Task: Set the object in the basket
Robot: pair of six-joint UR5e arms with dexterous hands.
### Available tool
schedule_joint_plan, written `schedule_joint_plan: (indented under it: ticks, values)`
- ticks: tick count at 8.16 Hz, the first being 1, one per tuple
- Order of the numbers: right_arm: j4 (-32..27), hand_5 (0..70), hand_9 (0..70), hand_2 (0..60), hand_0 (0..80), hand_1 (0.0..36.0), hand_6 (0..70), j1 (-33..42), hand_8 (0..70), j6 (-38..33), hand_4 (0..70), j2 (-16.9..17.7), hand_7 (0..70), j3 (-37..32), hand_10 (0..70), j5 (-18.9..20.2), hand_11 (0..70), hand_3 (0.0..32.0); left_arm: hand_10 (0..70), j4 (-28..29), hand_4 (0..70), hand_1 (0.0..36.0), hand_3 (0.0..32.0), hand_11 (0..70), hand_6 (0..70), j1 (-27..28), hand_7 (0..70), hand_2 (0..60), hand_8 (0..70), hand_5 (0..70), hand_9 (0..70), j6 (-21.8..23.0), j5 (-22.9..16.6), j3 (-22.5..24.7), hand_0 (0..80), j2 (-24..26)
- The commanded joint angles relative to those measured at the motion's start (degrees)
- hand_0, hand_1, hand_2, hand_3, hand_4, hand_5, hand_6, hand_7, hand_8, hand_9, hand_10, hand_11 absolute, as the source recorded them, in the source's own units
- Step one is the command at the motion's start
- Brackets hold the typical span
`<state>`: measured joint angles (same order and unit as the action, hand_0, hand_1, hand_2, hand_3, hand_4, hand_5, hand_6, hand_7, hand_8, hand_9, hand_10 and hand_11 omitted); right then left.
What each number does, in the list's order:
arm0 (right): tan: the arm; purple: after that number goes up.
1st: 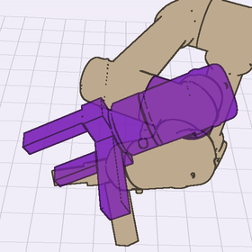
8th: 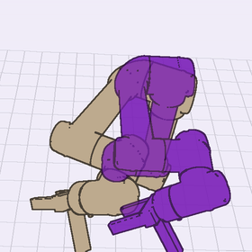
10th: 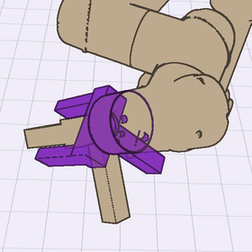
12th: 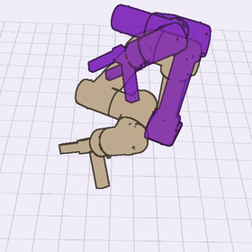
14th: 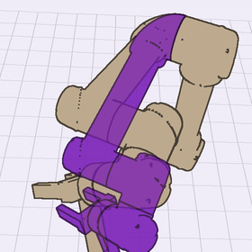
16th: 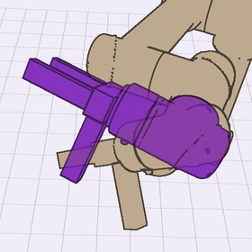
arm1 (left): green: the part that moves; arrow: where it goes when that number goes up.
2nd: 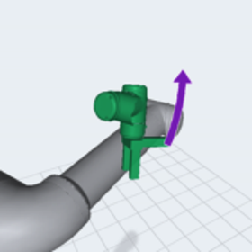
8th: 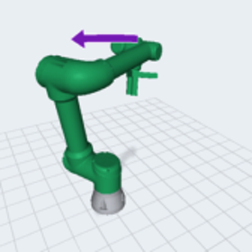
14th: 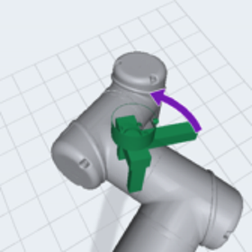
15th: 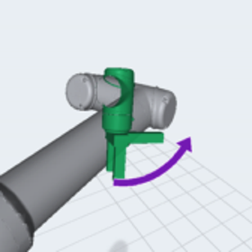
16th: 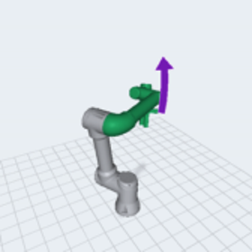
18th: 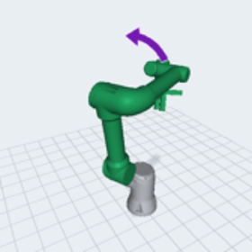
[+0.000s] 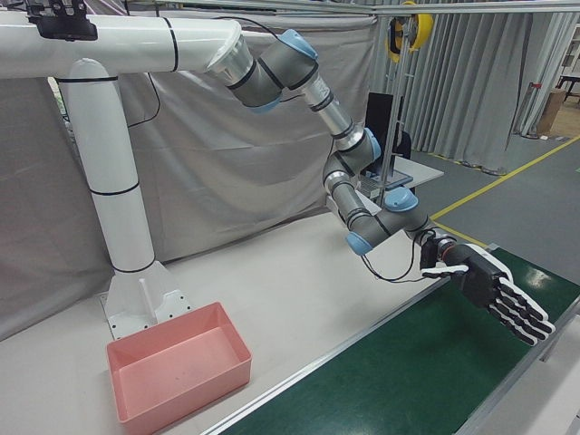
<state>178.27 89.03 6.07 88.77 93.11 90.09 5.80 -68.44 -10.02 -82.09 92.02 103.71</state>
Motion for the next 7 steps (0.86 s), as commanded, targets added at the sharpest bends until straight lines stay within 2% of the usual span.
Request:
schedule_joint_plan:
  ticks: [1, 7]
  values:
    - [0.06, 0.0, 0.0, 0.0, 0.0, 0.0, 0.0, 0.00, 0.0, 0.00, 0.0, 0.00, 0.0, -0.03, 0.0, 0.00, 0.0, 0.0, 0.0, 0.00, 0.0, 12.3, 0.0, 1.8, 0.0, 0.06, 0.5, 0.0, 0.0, 9.6, 0.0, -0.09, 0.00, 0.00, 65.9, 0.00]
    - [0.06, 0.0, 0.0, 0.0, 0.0, 0.0, 0.0, 0.00, 0.0, 0.00, 0.0, 0.00, 0.0, -0.03, 0.0, 0.00, 0.0, 0.0, 0.0, 0.00, 0.0, 12.4, 0.0, 1.7, 0.0, 0.06, 0.4, 0.0, 0.0, 10.6, 0.0, -0.18, 0.00, 0.00, 65.9, 0.00]
